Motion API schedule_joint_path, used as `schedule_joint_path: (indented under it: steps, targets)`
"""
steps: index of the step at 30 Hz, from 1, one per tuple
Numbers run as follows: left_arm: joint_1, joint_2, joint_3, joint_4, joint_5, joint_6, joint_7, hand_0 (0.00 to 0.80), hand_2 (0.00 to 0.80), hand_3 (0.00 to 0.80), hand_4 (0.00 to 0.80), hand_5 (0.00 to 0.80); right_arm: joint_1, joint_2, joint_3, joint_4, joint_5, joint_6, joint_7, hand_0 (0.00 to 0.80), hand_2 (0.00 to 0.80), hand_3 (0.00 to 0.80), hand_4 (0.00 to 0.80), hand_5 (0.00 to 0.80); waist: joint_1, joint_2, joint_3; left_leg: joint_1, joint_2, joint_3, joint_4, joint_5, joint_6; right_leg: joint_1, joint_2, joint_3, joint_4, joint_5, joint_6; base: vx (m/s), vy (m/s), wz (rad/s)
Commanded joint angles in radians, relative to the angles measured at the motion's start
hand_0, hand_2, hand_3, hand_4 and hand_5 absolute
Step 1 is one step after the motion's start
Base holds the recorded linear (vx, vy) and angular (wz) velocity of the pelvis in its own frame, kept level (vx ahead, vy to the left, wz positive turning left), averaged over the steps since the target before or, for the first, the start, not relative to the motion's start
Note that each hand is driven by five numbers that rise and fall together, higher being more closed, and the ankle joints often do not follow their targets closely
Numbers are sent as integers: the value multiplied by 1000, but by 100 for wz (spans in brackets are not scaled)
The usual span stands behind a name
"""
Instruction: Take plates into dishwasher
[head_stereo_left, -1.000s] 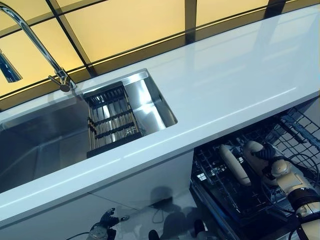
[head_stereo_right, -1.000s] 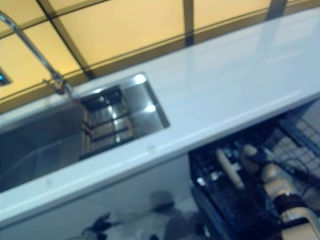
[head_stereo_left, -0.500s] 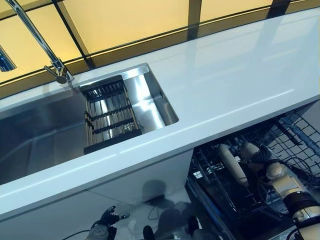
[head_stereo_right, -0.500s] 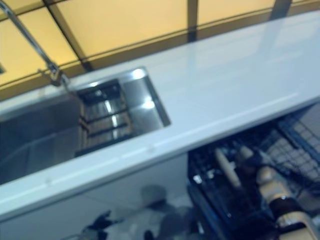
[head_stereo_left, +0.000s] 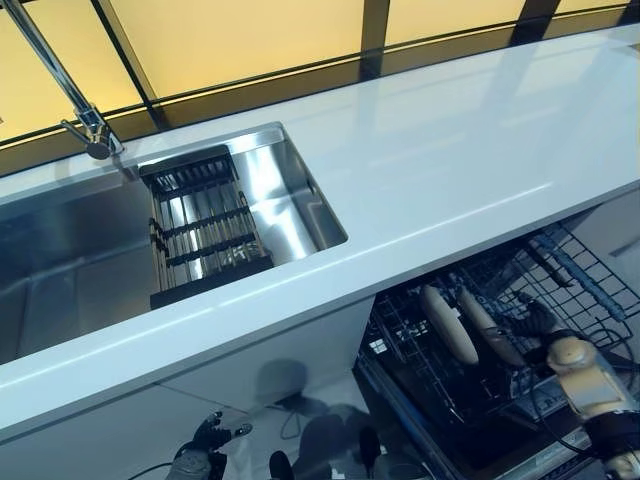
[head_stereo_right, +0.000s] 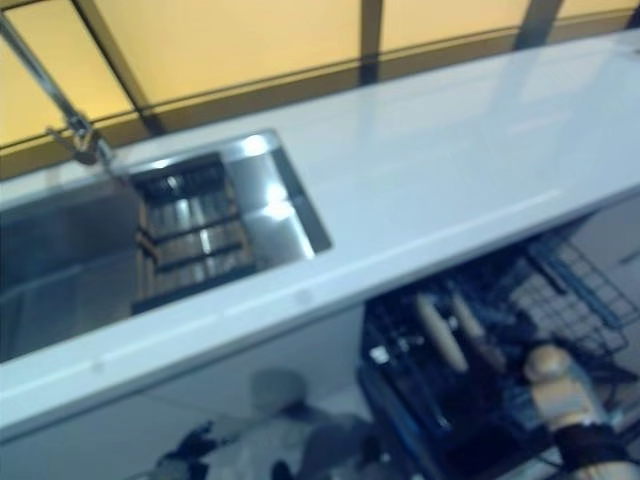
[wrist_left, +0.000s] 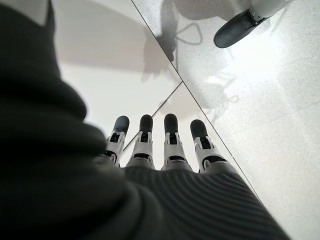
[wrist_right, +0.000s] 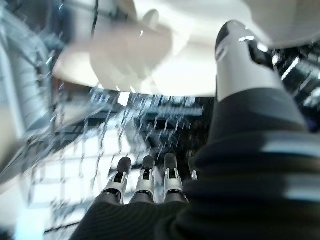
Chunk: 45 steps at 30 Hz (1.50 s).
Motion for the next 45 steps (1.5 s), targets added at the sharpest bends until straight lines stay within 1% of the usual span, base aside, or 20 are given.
schedule_joint_path:
  steps: [1, 10, 13, 18, 22, 24, 27, 28, 29, 30, 32, 33, 35, 36, 39, 40, 41, 42, 43, 45]
  targets:
    - [-39, 47, 47, 52, 34, -26, 19, 0, 0, 0, 0, 0, 12, -63, -74, -79, -5, 10, 30, 0, 0, 0, 0, 0, -16, -93, -49, 59, 27, 29, 3, -70, 11, -34, -69, 72, 6, 41, 111, 11, 69, -5]
    - [-40, 53, 67, 80, 14, -31, 39, 0, 0, 0, 0, 0, 53, -192, -238, -67, 89, 10, 16, 0, 0, 0, 0, 0, -38, -125, -73, 78, 24, 60, 3, -87, 22, -27, -66, 91, 20, 36, 115, -1, 67, -12]
    - [-43, 61, 75, 87, -5, -29, 42, 0, 0, 0, 0, 0, 58, -215, -264, -32, 145, 57, 16, 0, 0, 0, 0, 0, -42, -130, -78, 83, 22, 65, 3, -91, 28, -29, -66, 94, 42, 25, 114, -32, 94, -6]
    - [-38, 69, 91, 99, -38, -24, 47, 0, 0, 0, 0, 0, 103, -193, -307, 85, 238, 113, 0, 0, 0, 0, 0, 0, -41, -137, -77, 102, 11, 67, 3, -97, 52, -46, -73, 93, 127, -8, 112, -23, 95, -5]
    - [-43, 82, 96, 106, -41, -27, 43, 0, 0, 0, 0, 0, 125, -169, -317, 202, 261, 94, -8, 0, 0, 0, 0, 0, -39, -148, -61, 97, -6, 73, 62, -130, 74, -67, -87, 99, 162, 0, 121, -13, 65, -1]
    - [-61, 103, 96, 98, -27, -4, 33, 0, 0, 0, 0, 0, 153, -133, -333, 293, 301, 63, -24, 0, 0, 0, 0, 0, -53, -165, -40, 86, -32, 103, 123, -169, 91, -87, -119, 109, 122, 75, 155, -27, 77, -17]
    - [-71, 115, 91, 79, -27, 21, 38, 0, 0, 0, 0, 0, 149, -99, -329, 351, 301, 44, -18, 0, 0, 0, 0, 0, -57, -169, -20, 88, -49, 121, 109, -172, 77, -146, -136, 77, 51, 187, 181, -135, 65, -23]
    - [-66, 125, 92, 67, -38, 32, 46, 0, 0, 0, 0, 0, 142, -84, -324, 365, 312, 56, -18, 0, 0, 0, 0, 0, -49, -162, -11, 85, -49, 130, 91, -158, 79, -174, -124, 46, 90, 179, 179, -334, 67, -44]
    - [-59, 136, 91, 53, -50, 51, 51, 0, 0, 0, 0, 0, 136, -70, -320, 384, 320, 59, -18, 0, 0, 0, 0, 0, -38, -153, -4, 73, -46, 128, 77, -142, 86, -193, -108, 37, 147, 161, 171, -399, 47, -52]
    - [-54, 144, 94, 45, -53, 66, 57, 0, 0, 0, 0, 0, 129, -51, -311, 415, 324, 46, -23, 0, 0, 0, 0, 0, -19, -140, 1, 52, -38, 127, 62, -117, 96, -192, -99, 21, 230, 136, 156, -395, -6, -54]
    - [-51, 156, 97, 48, -66, 82, 67, 0, 0, 0, 0, 0, 121, -16, -285, 468, 353, 18, -40, 0, 0, 0, 0, 0, 16, -128, -9, 7, -30, 121, 63, -94, 107, -154, -103, -3, 265, 98, 138, -360, -93, -69]
    - [-51, 163, 102, 61, -89, 89, 74, 0, 0, 0, 0, 0, 107, 13, -261, 534, 379, -15, -46, 0, 0, 0, 0, 0, 51, -125, -23, -32, -28, 117, 70, -84, 114, -110, -121, -19, 288, 96, 128, -326, -166, -72]
    - [-55, 170, 107, 87, -105, 81, 70, 0, 0, 0, 0, 0, 89, 36, -242, 607, 393, -42, -45, 0, 0, 0, 0, 0, 85, -130, -45, -79, -22, 113, 97, -79, 114, -37, -149, -25, 282, 108, 124, -270, -210, -51]
    - [-63, 173, 104, 101, -120, 77, 64, 0, 0, 0, 0, 0, 67, 51, -226, 679, 395, -50, -45, 0, 0, 0, 0, 0, 115, -136, -61, -118, -13, 101, 126, -96, 106, 31, -184, -37, 282, 110, 132, -267, -267, -56]
    - [-101, 180, 85, 102, -131, 77, 65, 0, 0, 0, 0, 0, -1, 83, -189, 818, 416, -67, -47, 0, 0, 0, 0, 0, 160, -153, -63, -213, 44, 107, 207, -96, 95, 94, -235, -59, 234, 111, 143, -346, -367, -29]
    - [-115, 185, 77, 106, -134, 74, 69, 0, 0, 0, 0, 0, -17, 94, -178, 851, 426, -70, -46, 0, 0, 0, 0, 0, 167, -158, -56, -252, 66, 94, 243, -96, 87, 100, -224, -55, 217, 83, 141, -377, -456, -22]
    - [-140, 198, 65, 106, -138, 69, 76, 0, 0, 0, 0, 0, -37, 111, -159, 894, 469, -71, -40, 0, 0, 0, 0, 0, 187, -167, -42, -323, 109, 84, 301, -79, 73, 126, -195, -71, 200, 12, 140, -304, -376, -15]
    - [-152, 204, 62, 105, -143, 72, 76, 0, 0, 0, 0, 0, -45, 118, -148, 904, 494, -71, -42, 0, 0, 0, 0, 0, 191, -171, -33, -356, 128, 83, 338, -77, 66, 123, -187, -80, 205, -5, 135, -376, -416, 6]
    - [-178, 211, 57, 99, -180, 70, 91, 0, 0, 0, 0, 0, -60, 131, -134, 921, 548, -61, -44, 0, 0, 0, 0, 0, 193, -170, -16, -411, 159, 71, 395, -69, 50, 117, -160, -84, 215, -60, 127, -353, -330, 12]
    - [-219, 201, 54, 87, -248, 75, 106, 0, 0, 0, 0, 0, -53, 164, -122, 945, 597, -87, -53, 0, 0, 0, 0, 0, 199, -166, 12, -456, 182, 46, 427, -27, 17, 126, -130, -110, 221, -133, 119, -347, -286, 17]
